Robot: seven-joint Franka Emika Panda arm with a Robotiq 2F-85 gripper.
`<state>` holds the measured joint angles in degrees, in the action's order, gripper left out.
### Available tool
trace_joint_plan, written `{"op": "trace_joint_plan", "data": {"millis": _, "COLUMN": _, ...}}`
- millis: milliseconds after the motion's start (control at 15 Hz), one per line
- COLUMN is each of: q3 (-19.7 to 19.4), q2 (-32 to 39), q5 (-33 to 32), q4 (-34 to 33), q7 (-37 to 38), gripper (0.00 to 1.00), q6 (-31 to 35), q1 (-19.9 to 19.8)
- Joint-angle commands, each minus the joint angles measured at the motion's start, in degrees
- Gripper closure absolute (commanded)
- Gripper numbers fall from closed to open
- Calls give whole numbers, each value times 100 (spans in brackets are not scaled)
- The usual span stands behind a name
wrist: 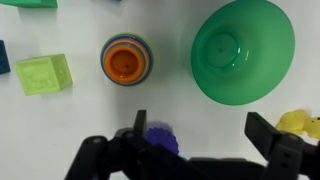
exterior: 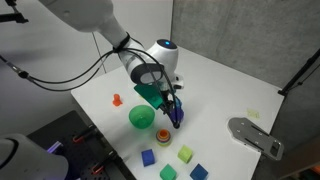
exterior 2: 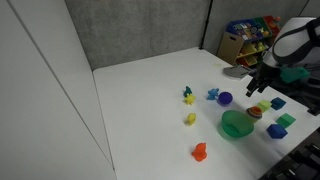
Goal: Put the orange cup in the small cup
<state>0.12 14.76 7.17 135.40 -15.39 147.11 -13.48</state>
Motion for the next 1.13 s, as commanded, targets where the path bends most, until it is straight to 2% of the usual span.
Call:
{"op": "trace_joint_plan", "data": {"millis": 0, "q3": -299, "q2": -976, "q5": -588, "q4": 229, "q7": 722, "gripper": 0, "q6": -760, "q1": 467}}
{"op": "trace_joint_plan", "data": {"millis": 267, "q3": -345, "q2": -1966, "q5": -1206, "q4": 217, "q7": 1303, "gripper": 0, "q6": -1917, "q1": 702}}
{"op": "trace_joint_plan", "data": {"millis": 600, "q3": -284, "q2": -2924, "q5": -1270, "q4": 35, "q7": 1335, "gripper": 0, "q6": -3337, "q1": 787}}
{"op": "trace_joint_plan", "data": {"millis": 867, "q3": -275, "q2": -3429, "q5": -1269, "q4": 35, "q7": 1307, "gripper": 0, "q6": -3856, "q1": 817}}
{"op": "trace_joint_plan", "data": {"millis": 933, "q3": -328, "q2": -3186, "q5": -1172, "q4": 19, "q7": 1197, "gripper": 0, "q6": -3652, "q1": 831}}
{"op": "trace_joint_plan", "data": {"millis": 1067, "q3": -327, "q2": -3336, "q5": -1173, "q4": 23, "q7": 1198, "gripper": 0, "q6": -3753, "q1": 833}}
